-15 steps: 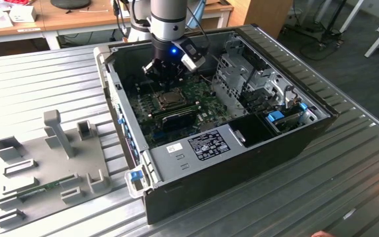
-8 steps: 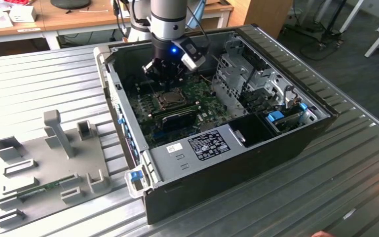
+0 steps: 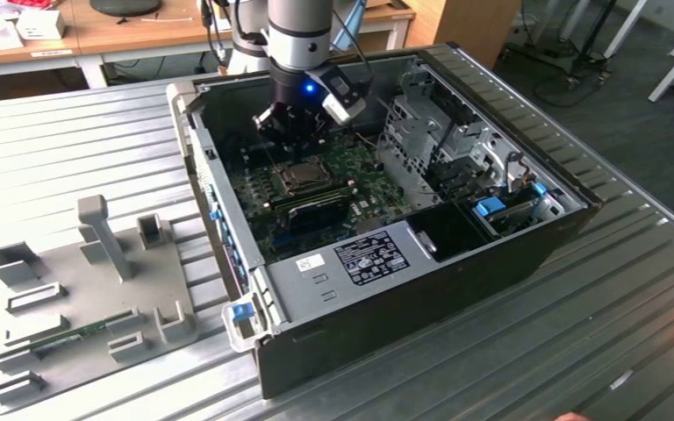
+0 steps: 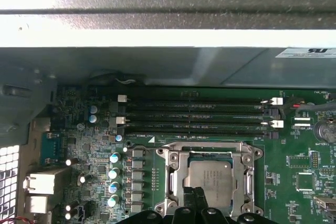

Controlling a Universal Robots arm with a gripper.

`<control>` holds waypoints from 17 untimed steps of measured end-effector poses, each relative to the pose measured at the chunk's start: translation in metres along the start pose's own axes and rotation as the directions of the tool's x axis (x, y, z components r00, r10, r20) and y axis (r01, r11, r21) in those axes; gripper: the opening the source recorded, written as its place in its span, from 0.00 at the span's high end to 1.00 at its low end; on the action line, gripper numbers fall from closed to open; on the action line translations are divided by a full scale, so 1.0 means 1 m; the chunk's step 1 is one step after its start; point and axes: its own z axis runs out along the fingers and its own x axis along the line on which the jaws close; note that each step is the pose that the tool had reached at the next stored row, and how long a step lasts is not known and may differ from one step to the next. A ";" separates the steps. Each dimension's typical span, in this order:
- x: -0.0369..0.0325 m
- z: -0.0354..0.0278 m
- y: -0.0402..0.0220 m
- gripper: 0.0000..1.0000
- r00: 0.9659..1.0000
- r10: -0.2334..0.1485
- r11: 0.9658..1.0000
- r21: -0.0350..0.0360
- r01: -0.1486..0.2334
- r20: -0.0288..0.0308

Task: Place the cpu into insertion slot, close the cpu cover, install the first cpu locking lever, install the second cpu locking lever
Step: 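Install the first cpu locking lever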

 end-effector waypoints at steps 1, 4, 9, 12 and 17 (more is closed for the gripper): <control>0.0000 -0.0001 0.0000 0.89 1.000 0.000 1.000 0.000 0.000 0.000; 0.0000 -0.0005 0.0000 0.89 1.000 0.000 1.000 0.000 0.000 0.000; 0.0000 -0.0013 0.0001 0.89 1.000 0.000 1.000 0.000 0.000 -0.001; 0.0000 -0.0013 0.0001 0.89 1.000 0.000 1.000 0.000 0.000 -0.001; 0.0000 -0.0032 0.0001 0.89 1.000 0.000 1.000 0.000 0.000 -0.001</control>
